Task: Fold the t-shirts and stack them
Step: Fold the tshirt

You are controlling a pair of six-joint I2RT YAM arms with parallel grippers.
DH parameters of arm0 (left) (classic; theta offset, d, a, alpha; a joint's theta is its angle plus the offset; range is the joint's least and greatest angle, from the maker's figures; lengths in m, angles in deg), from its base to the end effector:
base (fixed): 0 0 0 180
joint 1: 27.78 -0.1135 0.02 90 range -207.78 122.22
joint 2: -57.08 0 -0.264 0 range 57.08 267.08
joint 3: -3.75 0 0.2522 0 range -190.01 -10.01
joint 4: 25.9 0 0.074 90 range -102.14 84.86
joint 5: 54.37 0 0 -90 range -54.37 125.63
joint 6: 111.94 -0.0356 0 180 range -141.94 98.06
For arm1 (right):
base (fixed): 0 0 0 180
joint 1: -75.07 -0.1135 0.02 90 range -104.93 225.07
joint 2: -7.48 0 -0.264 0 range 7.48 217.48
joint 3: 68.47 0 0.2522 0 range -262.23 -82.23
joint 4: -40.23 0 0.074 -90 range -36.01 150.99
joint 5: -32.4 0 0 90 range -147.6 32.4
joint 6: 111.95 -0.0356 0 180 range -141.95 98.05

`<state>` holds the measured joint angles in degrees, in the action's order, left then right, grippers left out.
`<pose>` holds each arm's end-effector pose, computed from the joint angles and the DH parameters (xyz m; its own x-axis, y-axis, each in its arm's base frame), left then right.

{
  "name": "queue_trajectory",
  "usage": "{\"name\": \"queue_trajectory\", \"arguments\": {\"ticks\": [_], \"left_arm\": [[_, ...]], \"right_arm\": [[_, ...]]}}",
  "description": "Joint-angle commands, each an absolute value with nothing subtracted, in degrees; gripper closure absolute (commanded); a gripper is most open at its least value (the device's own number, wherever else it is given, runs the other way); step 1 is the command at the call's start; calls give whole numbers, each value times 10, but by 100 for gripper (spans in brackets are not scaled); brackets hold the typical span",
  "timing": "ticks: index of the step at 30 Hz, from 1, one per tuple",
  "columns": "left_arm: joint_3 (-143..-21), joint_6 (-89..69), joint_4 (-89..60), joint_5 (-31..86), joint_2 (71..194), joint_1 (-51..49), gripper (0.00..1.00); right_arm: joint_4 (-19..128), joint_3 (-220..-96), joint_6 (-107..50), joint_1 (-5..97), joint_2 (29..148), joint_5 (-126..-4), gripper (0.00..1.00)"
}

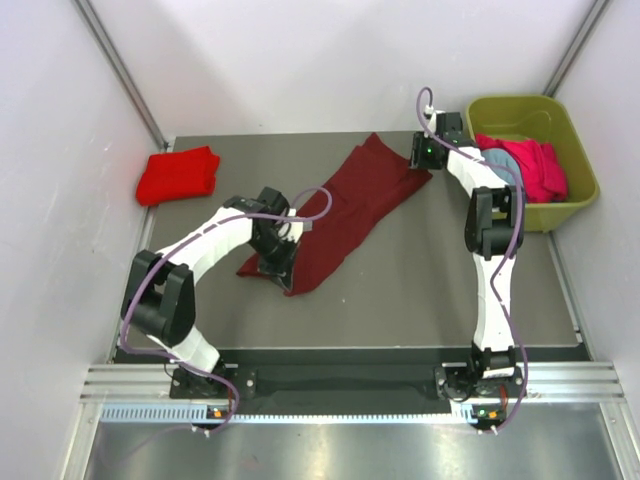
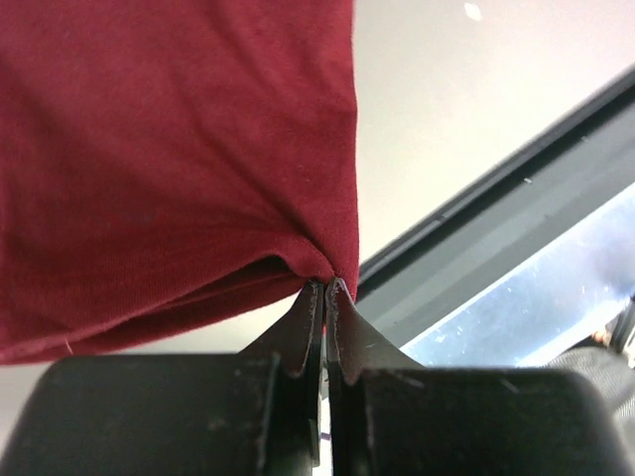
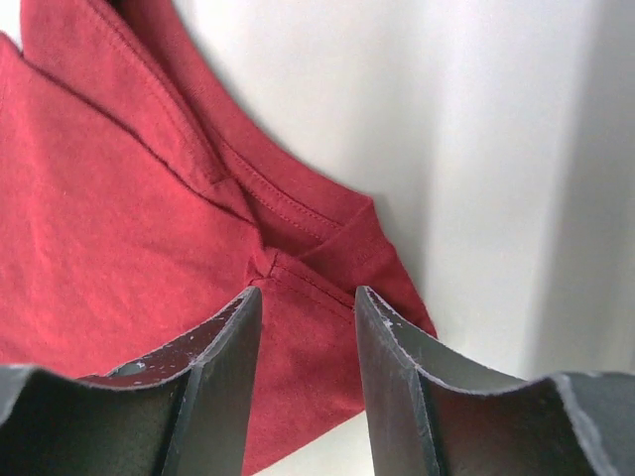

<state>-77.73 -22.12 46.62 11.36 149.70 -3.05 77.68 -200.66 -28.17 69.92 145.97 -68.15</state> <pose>0.2584 -0.1351 0.2227 -0.9014 0.4183 -0.1117 0.4254 0.8077 -0.4082 0.5443 0.0556 0.1854 -0.7085 0.0431 -0.7044 -0.1441 0.9683 0.2041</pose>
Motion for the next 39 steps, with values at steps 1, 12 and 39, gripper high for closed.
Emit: {"name": "queue_trajectory", "arguments": {"ticks": [1, 12, 39], "left_arm": [[-792, -222, 480, 67, 1479, -8, 100], [-756, -195, 451, 37, 1477, 46, 100], [-872, -176, 433, 16, 1554, 134, 100]], "right_arm": [[750, -2042, -286, 692, 1467, -678, 57], [759, -1959, -292, 693, 1365, -680, 50], [774, -1797, -417, 669, 1333, -775, 54]]}}
